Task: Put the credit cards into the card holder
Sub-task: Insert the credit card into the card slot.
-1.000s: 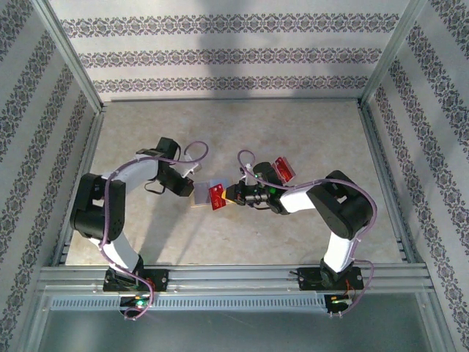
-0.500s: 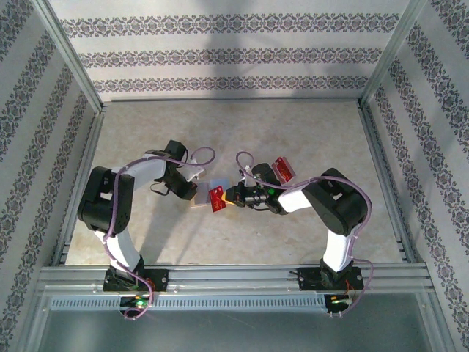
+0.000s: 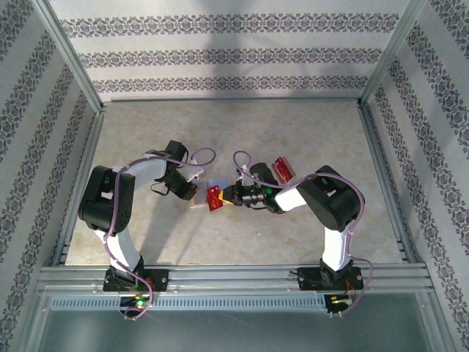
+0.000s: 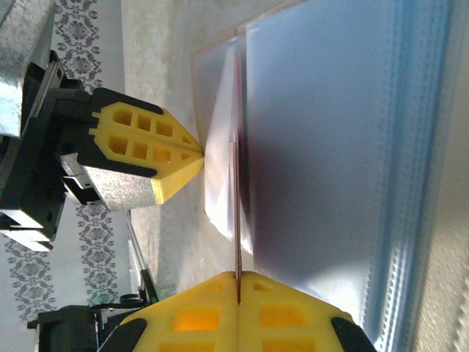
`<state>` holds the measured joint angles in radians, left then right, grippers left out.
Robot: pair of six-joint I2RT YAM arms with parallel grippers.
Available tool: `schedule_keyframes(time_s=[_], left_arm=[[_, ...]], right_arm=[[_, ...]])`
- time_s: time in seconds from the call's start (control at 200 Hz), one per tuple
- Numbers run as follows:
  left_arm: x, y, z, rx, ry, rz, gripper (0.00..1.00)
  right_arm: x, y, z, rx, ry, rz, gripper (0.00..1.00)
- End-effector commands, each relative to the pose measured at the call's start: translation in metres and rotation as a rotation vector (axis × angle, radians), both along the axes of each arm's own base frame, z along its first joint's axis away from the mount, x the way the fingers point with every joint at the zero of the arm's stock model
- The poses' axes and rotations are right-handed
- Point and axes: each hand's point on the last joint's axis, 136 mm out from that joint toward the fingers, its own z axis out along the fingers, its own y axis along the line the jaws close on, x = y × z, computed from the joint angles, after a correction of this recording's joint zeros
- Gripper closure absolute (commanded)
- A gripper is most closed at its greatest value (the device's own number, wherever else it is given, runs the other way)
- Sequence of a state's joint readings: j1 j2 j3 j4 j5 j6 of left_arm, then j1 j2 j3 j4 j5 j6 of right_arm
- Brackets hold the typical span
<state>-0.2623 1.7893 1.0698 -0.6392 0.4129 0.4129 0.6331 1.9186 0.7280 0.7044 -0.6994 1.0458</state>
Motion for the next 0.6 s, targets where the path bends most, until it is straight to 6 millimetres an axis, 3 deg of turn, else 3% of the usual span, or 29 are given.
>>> schedule_keyframes(time_s=[0.0, 0.595], left_arm=[[0.004, 0.004, -0.007, 0.037, -0.009, -0.020, 1.00], [0.003, 0.006, -0.006, 0.048, -0.023, -0.022, 1.00]], right_arm=[[0.004, 0.013, 0.007, 0.035, -0.030, 0.032, 1.00], [0.033, 0.009, -0.012, -0.034, -0.102, -0.028, 1.00]])
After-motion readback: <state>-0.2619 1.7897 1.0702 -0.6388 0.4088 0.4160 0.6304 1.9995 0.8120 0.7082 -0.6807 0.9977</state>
